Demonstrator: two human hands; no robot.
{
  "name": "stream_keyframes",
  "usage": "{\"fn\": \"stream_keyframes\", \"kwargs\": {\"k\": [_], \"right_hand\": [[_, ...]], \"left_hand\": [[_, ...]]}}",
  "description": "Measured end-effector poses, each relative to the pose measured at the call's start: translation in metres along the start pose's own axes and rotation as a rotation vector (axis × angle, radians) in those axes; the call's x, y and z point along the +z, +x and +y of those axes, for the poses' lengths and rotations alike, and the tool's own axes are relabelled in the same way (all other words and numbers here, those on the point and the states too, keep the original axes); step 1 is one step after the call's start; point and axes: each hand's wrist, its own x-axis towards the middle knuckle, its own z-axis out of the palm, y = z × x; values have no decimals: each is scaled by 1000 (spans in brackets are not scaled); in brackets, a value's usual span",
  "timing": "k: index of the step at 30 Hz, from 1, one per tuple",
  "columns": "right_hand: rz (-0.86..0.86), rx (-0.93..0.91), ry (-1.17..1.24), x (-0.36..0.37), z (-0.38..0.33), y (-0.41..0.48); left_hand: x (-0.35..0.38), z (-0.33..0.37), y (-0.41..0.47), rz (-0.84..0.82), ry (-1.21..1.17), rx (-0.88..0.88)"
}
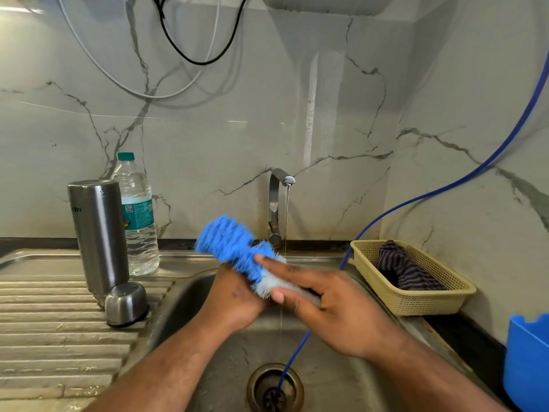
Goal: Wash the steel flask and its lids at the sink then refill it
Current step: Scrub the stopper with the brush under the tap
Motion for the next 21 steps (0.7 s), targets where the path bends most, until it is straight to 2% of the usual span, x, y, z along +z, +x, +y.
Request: {"fn": "stream_keyframes", "kwargs": {"k": [4,8,12,15,21], "right_hand": [[141,74,3,1,3,3],[90,15,-42,1,-5,0],[202,112,-45,5,-4,6],[249,184,62,2,5,7],[200,247,157,1,12,5]], "left_hand": [[-1,1,2,23,74,13],[0,-2,0,21,82,33],[4,0,3,2,180,45],[12,4,1,-28,224,31],[4,0,7,118,165,-18]]}}
